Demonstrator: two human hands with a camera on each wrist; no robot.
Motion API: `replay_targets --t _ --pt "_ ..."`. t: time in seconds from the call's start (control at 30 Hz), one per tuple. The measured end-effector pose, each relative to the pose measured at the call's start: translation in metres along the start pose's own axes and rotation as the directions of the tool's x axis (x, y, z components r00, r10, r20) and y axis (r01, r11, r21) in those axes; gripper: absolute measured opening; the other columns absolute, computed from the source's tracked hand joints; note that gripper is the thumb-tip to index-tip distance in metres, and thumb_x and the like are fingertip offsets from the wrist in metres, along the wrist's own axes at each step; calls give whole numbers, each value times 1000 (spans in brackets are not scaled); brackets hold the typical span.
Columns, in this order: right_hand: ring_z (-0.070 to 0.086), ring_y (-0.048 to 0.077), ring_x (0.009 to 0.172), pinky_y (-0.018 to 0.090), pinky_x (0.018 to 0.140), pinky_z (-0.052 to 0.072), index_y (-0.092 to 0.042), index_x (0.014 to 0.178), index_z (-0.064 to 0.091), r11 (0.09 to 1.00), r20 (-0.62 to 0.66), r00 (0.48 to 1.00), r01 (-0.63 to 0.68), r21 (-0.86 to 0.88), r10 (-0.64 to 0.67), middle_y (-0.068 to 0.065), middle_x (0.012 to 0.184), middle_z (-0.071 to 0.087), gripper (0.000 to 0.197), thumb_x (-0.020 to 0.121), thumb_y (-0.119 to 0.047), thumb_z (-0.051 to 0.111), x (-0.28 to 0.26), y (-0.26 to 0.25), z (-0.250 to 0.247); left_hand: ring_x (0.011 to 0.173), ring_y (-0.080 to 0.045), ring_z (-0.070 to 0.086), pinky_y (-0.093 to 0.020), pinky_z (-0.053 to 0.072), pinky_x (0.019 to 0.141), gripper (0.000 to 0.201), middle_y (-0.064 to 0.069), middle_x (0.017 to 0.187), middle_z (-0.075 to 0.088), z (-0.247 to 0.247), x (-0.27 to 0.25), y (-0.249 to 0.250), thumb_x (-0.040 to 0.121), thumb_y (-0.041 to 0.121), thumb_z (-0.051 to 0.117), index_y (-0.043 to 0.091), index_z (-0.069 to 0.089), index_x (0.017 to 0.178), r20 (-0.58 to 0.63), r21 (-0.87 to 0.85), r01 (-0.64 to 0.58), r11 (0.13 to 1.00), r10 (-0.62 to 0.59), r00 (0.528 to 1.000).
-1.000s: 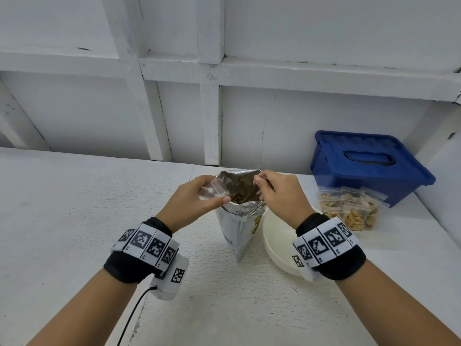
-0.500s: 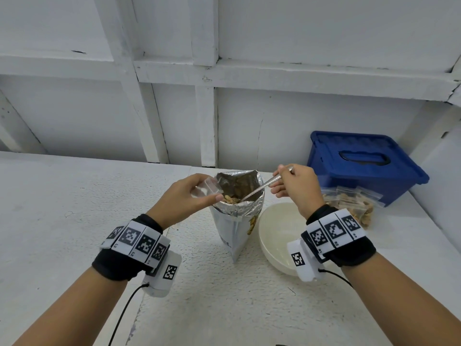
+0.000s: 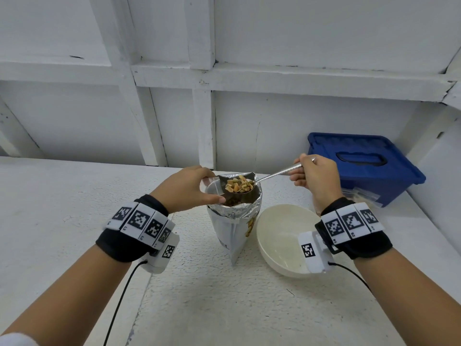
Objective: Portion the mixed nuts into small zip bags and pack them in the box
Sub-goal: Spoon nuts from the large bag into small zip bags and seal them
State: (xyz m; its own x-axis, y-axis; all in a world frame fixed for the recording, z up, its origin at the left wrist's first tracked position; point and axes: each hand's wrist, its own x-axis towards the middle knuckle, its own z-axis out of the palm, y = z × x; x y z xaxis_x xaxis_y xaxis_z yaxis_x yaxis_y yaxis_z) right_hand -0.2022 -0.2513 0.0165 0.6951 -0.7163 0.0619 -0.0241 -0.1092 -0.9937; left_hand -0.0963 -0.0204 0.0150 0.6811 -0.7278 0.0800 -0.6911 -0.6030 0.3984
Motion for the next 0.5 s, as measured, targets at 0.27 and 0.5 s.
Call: replay_targets --t 0.27,0.5 --pt "55 6 41 15 42 45 -9 75 57 1000 46 999 11 -2 -11 10 63 61 24 95 -12 45 2 -7 2 93 -9 46 -19 34 74 63 1 113 56 8 5 11 75 47 70 13 52 124 -27 -96 -31 995 28 999" --pt "54 3 42 14 44 45 -10 75 57 995 119 988 100 -29 -96 8 63 59 24 96 -14 45 -6 -22 18 94 -8 50 -5 33 66 61 3 109 57 17 4 14 73 43 73 13 53 123 -109 -216 -25 976 2 994"
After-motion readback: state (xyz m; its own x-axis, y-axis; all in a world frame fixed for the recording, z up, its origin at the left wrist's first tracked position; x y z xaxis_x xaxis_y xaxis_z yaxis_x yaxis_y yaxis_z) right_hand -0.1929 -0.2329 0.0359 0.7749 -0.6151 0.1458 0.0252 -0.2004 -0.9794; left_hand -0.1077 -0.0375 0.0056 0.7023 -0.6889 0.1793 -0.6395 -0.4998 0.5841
